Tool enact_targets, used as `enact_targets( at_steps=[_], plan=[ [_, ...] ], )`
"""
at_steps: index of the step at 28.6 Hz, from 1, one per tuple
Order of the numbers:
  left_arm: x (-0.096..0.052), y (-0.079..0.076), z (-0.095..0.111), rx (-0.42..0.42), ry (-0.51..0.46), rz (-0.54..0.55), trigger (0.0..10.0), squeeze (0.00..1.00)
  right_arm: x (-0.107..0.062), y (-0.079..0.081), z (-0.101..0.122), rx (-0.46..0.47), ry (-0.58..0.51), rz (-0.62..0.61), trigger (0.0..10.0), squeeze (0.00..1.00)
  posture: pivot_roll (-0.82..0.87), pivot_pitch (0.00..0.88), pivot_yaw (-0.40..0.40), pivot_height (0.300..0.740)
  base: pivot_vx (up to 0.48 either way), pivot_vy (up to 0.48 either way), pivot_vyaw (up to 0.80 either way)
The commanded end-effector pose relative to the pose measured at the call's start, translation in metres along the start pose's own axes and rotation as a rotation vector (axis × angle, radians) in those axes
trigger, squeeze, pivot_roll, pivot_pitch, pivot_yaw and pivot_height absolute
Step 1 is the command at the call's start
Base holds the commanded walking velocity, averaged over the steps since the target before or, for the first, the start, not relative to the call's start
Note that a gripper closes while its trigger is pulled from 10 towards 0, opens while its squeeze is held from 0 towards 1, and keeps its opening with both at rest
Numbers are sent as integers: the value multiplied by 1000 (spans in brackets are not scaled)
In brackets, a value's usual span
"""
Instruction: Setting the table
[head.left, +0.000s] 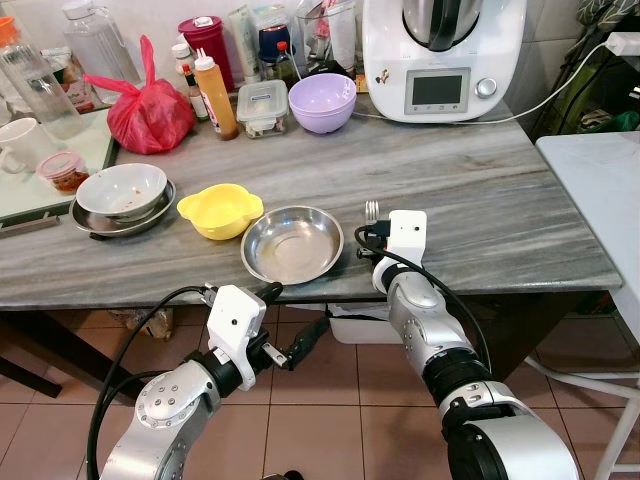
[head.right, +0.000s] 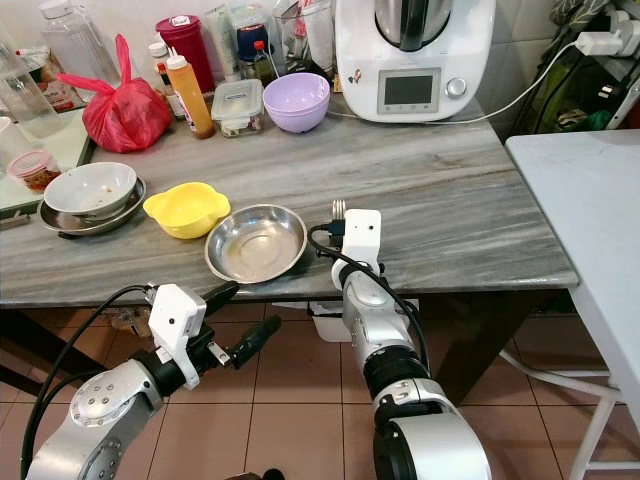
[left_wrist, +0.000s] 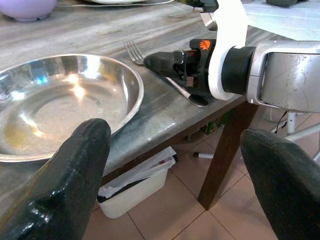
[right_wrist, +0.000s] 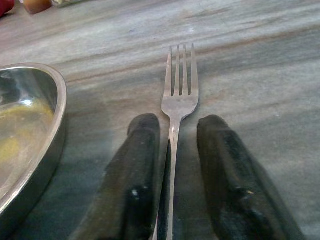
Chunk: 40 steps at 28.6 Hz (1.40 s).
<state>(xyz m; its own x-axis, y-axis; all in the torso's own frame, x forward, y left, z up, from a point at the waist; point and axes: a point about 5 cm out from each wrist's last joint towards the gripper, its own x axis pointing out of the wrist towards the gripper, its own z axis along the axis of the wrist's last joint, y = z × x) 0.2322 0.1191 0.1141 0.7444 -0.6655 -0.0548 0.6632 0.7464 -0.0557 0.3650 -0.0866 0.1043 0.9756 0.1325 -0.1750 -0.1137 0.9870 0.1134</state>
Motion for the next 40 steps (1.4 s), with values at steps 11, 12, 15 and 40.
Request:
enact_targets(
  at_steps=[11,12,15,40],
  plan=[
    [-1,2,4,26,3,12,10000,0,3,8,23,-56,-127,53,10000,1000,-73,96,122,740,0,0,0],
    [-1,2,4,27,2,12,10000,0,3,9,27,-55,-146,58,10000,1000,-73,96,122,740,0,0,0],
    [0,2,5,28,1,12,10000,0,3,11,31,-50,-163,64,10000,1000,-75,95,122,740,0,0,0],
    [-3,14,6,26,-73,190,10000,0,-41,-26,73,-213,-407,14,10000,1000,-86,58,107,740,0,0,0]
  ],
)
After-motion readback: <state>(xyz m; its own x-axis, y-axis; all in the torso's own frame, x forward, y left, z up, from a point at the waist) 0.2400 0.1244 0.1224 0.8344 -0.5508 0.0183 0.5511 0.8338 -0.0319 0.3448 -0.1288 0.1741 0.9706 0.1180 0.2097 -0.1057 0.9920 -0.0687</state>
